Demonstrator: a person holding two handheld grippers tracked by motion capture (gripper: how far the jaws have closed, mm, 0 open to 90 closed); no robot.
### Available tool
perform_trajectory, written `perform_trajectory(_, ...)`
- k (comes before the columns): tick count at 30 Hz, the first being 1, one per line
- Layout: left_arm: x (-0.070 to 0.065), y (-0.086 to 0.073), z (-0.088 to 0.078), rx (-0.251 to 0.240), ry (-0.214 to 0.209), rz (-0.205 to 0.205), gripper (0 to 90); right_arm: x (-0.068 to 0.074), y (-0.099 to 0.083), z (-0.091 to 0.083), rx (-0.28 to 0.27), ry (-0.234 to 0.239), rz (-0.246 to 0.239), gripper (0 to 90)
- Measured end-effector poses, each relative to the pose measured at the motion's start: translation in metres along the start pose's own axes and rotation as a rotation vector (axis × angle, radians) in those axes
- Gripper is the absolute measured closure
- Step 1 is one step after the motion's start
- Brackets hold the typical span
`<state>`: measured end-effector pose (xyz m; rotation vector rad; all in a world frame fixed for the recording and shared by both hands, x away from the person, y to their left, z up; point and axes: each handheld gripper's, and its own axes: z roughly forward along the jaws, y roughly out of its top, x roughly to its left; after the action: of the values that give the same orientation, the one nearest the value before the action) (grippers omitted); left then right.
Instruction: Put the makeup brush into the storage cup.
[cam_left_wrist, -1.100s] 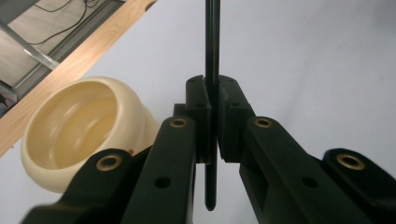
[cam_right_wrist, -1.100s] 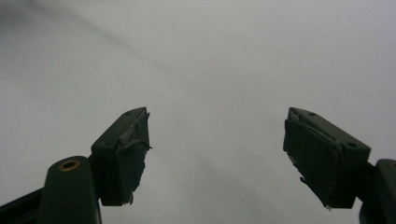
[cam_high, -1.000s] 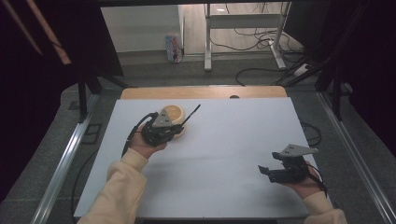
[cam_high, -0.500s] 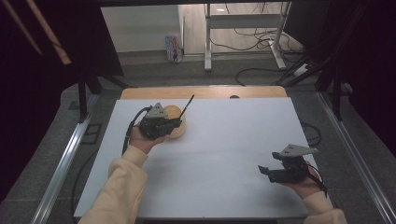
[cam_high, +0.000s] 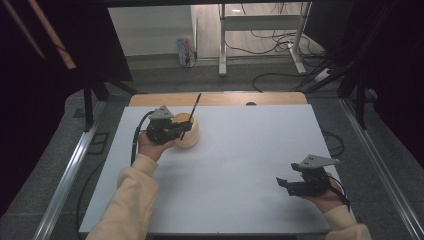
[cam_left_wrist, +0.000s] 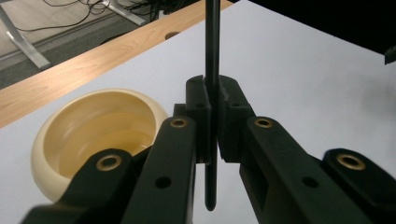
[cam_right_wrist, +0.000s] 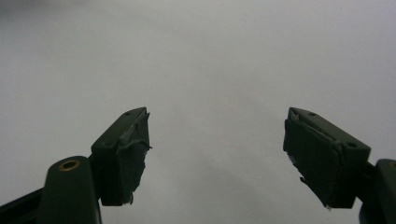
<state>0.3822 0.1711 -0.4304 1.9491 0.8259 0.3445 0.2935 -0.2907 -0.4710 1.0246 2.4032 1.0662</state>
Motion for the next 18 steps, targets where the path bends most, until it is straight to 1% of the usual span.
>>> perform_trajectory(6, 0.007, -0.001, -0.001, -0.033, -0.013, -0.044, 85.7, 0.000, 0.000, 0.001, 0.002, -0.002, -0.004, 22.7)
perform_trajectory(14, 0.014, 0.000, -0.002, -0.060, -0.006, -0.079, 85.7, 0.000, 0.000, 0.001, 0.003, -0.002, -0.005, 22.7)
perform_trajectory(18, 0.018, 0.004, -0.004, -0.082, -0.002, -0.094, 85.7, 0.000, 0.000, 0.001, 0.002, -0.001, -0.002, 22.6)
